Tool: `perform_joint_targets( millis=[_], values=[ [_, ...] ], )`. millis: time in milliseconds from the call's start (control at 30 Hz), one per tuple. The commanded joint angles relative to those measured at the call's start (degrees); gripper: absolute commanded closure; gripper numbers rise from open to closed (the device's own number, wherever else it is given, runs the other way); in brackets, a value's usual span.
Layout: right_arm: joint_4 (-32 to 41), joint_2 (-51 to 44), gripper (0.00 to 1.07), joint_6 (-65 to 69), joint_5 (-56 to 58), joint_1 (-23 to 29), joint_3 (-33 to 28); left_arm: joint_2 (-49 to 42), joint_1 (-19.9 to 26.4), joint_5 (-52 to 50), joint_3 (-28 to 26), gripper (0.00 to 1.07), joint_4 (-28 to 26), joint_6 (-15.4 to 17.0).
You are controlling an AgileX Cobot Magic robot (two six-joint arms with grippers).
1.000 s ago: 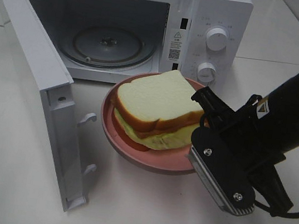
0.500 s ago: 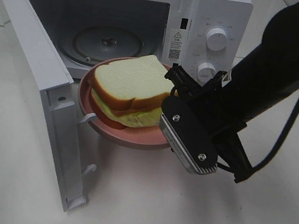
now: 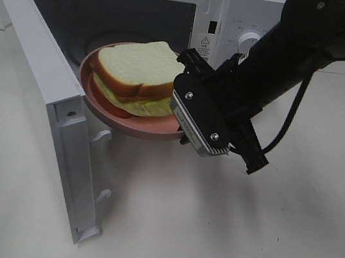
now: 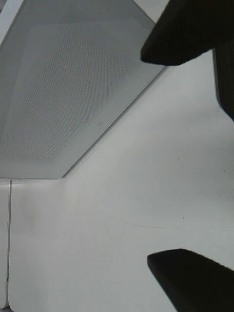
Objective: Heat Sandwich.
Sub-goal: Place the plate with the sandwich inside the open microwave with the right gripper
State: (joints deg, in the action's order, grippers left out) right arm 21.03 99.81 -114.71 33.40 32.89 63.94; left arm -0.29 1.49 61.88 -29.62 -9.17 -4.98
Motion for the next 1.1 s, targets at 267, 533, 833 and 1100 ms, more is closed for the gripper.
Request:
perform_joint_targets(
  millis=[267,533,833,1100],
  values=[
    [2.6,5.0,1.07,-3.0,0.8,-0.2,6.9,-1.0,-0.2,-0.6,0.2,0.1,-0.7,0.1],
    [2.5,8.7,1.07,-3.3,1.7,-0.2,11.5,-1.0,-0.2,-0.6,0.2,0.1,-0.7,0.1],
    [2.1,13.9,1.07,-3.0,3.6,0.0,18.7,-1.0,-0.2,-0.6,0.2,0.1,-0.7,0.1],
    [-0.9,20.1,1.07,1.0,6.5,0.0,27.6,-1.0,-0.2,-0.6,0.2,0.1,-0.7,0.1]
  ],
)
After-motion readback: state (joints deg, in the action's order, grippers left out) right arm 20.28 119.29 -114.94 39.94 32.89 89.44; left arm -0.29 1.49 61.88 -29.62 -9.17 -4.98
